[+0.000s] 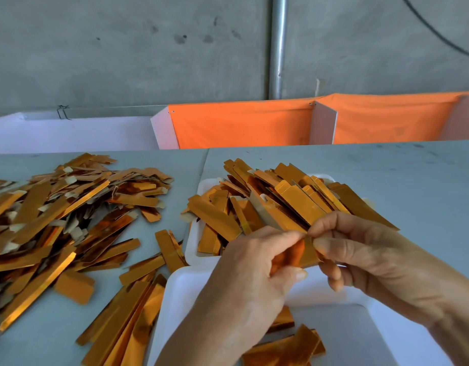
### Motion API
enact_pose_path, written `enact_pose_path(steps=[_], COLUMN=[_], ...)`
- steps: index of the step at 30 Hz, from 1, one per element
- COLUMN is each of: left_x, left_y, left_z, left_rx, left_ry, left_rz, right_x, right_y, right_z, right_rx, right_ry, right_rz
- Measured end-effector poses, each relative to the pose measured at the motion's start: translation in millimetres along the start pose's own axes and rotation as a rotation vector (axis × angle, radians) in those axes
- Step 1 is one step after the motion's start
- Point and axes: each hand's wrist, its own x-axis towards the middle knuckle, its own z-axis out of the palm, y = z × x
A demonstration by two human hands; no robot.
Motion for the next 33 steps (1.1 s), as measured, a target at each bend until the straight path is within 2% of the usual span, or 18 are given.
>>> enact_pose_path(steps=[6, 17, 25, 27, 33], left_x=[-1.1, -1.0, -1.2, -0.5, 0.0], left_y=[-2.6, -6.8, -4.6, -3.6, -3.3], left_z=[1.5, -2.2, -2.7, -3.0, -3.5], left_rx=[0.024, 0.002, 0.053, 0.060, -0.009], left_ry=[-0.010, -0.033, -0.033, -0.035, -0.053], left_rz=[0.000, -0.035, 0.010, 0.025, 0.009], right_x=[-0.3, -0.8, 2.5, 1.2, 1.5], right_y=[-1.4, -1.9, 4.5, 2.8, 4.6], right_z=[3.5, 7.3, 8.1, 7.1, -2.9], right_rx=[-0.128, -0.181, -0.317, -0.283, 0.027], right_ry=[0.047, 0.110, 0.140, 0.100, -0.051], right_rz=[-0.016, -0.055, -0.130, -0.132, -0.072])
